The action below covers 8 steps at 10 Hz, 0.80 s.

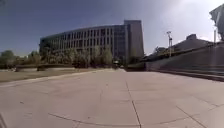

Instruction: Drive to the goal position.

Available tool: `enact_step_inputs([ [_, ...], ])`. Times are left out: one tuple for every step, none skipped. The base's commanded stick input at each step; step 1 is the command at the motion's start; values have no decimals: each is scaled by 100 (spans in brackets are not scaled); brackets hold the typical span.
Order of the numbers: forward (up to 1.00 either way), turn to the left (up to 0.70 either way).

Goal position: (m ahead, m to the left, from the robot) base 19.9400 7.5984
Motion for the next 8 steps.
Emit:
enact_step_inputs([
  [100, 0],
  [100, 0],
  [100, 0],
  [100, 0],
  [100, 0],
  [100, -5],
  [100, -18],
  [100, -27],
])
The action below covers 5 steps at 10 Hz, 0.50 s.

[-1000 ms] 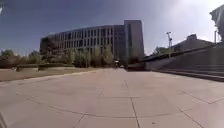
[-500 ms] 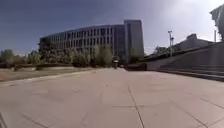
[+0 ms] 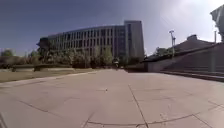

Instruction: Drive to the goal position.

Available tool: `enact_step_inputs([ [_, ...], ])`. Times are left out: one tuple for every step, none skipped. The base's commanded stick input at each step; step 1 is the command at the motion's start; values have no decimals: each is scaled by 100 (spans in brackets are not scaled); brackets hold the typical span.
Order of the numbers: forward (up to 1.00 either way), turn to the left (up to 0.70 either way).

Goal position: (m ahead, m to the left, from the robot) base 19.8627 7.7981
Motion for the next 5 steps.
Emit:
enact_step_inputs([
  [100, -27],
  [100, -27],
  [100, -27],
  [100, -27],
  [100, -27],
])
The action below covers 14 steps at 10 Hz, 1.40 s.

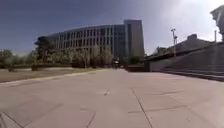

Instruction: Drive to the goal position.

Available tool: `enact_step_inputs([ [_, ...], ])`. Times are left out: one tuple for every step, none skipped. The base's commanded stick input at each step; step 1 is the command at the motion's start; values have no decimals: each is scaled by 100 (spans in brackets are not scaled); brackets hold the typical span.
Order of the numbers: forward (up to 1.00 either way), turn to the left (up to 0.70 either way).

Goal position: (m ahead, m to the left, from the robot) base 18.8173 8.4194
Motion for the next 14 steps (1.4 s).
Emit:
enact_step_inputs([
  [100, -27],
  [100, -9],
  [100, 0],
  [100, 0],
  [100, 0],
  [100, 0],
  [100, 0],
  [100, 0],
  [100, 0],
  [100, 0],
  [100, 0],
  [100, 0],
  [100, 0],
  [100, 0],
])
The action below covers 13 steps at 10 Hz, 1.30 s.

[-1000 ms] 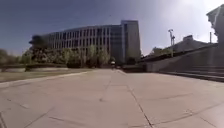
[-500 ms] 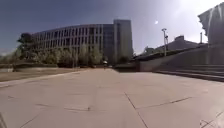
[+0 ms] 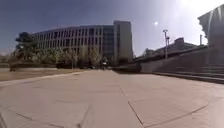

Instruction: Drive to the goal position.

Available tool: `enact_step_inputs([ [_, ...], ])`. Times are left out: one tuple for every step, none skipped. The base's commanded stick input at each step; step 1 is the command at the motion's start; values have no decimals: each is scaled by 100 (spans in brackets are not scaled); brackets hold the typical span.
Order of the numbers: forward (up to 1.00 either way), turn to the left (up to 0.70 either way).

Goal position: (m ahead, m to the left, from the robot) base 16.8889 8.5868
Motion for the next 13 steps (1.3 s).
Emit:
enact_step_inputs([
  [100, 0],
  [100, 0],
  [100, 0],
  [100, 0],
  [100, 0],
  [100, 0],
  [100, 0],
  [100, 0],
  [100, 0],
  [100, 0],
  [100, 0],
  [100, 0],
  [100, 0],
])
